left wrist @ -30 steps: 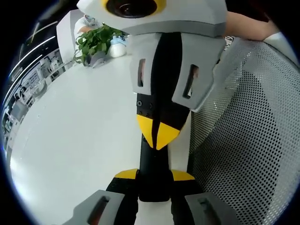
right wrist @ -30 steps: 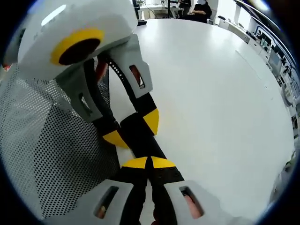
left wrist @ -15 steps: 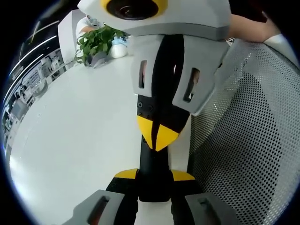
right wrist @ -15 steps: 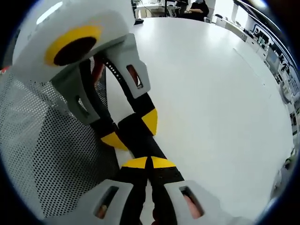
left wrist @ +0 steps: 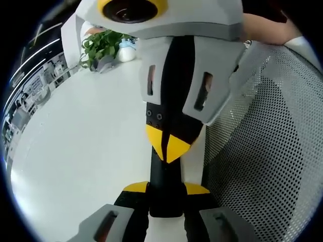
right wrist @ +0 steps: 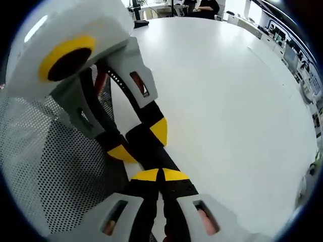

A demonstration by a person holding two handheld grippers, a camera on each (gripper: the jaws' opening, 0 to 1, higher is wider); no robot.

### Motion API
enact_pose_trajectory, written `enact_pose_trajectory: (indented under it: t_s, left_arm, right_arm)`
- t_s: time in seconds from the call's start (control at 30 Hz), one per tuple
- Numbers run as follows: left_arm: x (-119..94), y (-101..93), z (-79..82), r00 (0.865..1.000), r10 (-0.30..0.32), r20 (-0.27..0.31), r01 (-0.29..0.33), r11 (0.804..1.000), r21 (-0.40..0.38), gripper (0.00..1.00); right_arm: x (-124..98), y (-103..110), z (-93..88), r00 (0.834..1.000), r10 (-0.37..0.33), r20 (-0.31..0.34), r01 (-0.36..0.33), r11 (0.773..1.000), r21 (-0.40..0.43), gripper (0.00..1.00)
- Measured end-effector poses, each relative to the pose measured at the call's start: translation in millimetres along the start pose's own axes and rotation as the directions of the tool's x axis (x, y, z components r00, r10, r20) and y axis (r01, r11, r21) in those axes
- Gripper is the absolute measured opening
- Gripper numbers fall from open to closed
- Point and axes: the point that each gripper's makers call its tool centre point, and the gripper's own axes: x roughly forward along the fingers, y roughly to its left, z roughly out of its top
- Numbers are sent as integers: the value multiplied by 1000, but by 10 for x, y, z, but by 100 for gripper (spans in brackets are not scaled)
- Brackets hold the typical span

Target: Press the specified remote control buttons in sequence, fully releasing each button before pressing the next.

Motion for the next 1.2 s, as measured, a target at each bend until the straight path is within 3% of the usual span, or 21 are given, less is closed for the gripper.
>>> enact_pose_trajectory:
  t_s: [0.57, 0.77, 1.2]
  left_arm:
    - [-4, -6, -1, 1000, -1, 1, 1, 1000, 1, 25]
    - [-6, -7, 2, 1000, 0, 7, 0, 1000, -5, 25]
    - [-10, -5, 4, 1000, 0, 16, 0, 1000, -7, 25]
  right_arm:
    - [7, 1, -6, 1000, -1, -11, 1, 1000, -23, 0]
    - [11, -9, -5, 1000, 8, -3, -8, 1000, 9, 0]
    - [9, 3, -3, 1000, -7, -17, 7, 1000, -26, 0]
